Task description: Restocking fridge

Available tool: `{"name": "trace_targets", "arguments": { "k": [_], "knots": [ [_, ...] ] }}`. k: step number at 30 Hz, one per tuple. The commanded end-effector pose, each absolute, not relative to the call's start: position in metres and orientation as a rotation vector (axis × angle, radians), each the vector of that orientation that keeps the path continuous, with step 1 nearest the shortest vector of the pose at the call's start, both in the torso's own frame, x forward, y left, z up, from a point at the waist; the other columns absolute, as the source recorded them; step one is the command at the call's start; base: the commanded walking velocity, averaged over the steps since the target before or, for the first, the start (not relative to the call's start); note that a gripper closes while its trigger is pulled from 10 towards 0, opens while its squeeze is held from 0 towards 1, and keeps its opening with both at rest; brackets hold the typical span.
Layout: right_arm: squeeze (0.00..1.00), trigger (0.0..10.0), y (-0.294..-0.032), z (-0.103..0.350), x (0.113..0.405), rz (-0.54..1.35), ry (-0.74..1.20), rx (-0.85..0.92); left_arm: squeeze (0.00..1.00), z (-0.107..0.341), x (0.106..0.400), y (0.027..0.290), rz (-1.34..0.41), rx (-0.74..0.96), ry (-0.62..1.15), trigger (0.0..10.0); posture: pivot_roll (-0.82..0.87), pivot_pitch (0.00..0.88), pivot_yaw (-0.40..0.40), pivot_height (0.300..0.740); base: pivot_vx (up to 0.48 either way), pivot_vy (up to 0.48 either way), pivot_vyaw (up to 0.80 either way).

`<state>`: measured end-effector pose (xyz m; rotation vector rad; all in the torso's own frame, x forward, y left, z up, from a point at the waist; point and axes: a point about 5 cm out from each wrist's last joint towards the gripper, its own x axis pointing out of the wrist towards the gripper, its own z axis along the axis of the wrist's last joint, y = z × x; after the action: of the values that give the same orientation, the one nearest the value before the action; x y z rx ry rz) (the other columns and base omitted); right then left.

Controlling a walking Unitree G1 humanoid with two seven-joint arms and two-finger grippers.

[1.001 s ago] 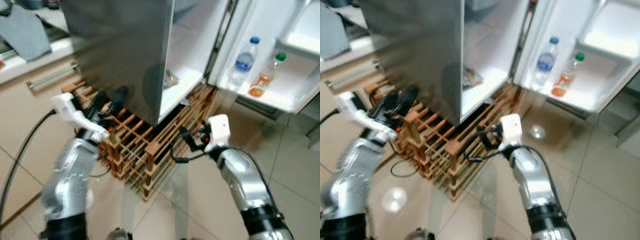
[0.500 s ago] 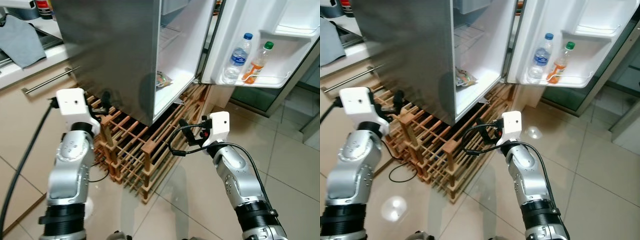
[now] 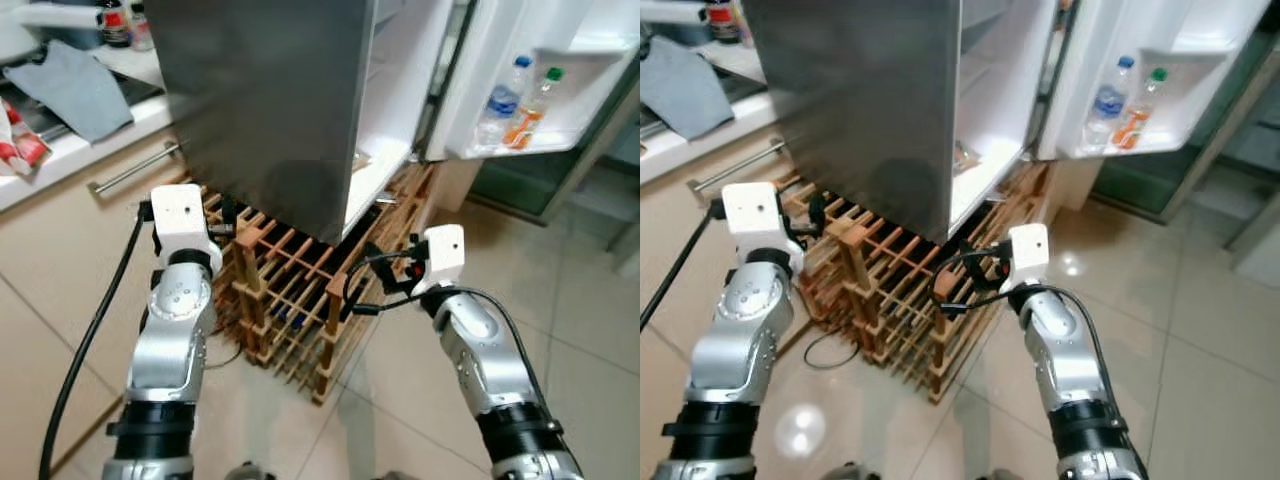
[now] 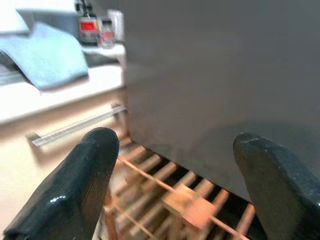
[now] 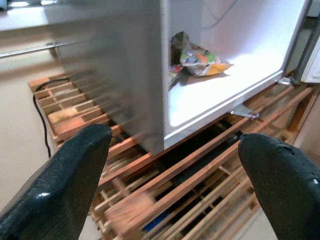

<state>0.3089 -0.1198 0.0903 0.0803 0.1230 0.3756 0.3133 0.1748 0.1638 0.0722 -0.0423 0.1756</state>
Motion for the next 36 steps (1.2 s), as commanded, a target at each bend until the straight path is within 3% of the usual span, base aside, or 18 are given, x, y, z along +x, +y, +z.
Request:
{"name": "trace_targets", "arguments": {
  "k": [1, 22, 29, 36],
  "knots": [
    [0.17, 10.0, -0.115, 0.093, 0.309, 0.403, 0.106, 0.072, 0.0, 0.167, 0.318, 0.176, 0.175, 0.082, -0.058, 10.0, -0.04, 0.0, -0.004, 0.74, 0.0, 0.0, 0.44],
    [0.18, 10.0, -0.117, 0.113, 0.325, 0.408, 0.024, 0.104, 0.0, 0.171, 0.32, 0.169, 0.107, 0.062, -0.134, 10.0, -0.02, 0.0, -0.015, 0.74, 0.0, 0.0, 0.02],
    [0.13, 10.0, -0.12, 0.112, 0.329, 0.349, 0.043, 0.074, 0.0, 0.171, 0.324, 0.172, 0.173, 0.011, -0.113, 10.0, -0.02, 0.0, -0.033, 0.74, 0.461, 0.035, 0.0],
    [0.16, 10.0, -0.124, 0.114, 0.333, 0.327, 0.035, 0.103, 0.0, 0.164, 0.328, 0.169, 0.203, 0.052, -0.069, 10.0, -0.02, 0.0, -0.044, 0.74, 0.164, 0.123, 0.37]
  ]
}}
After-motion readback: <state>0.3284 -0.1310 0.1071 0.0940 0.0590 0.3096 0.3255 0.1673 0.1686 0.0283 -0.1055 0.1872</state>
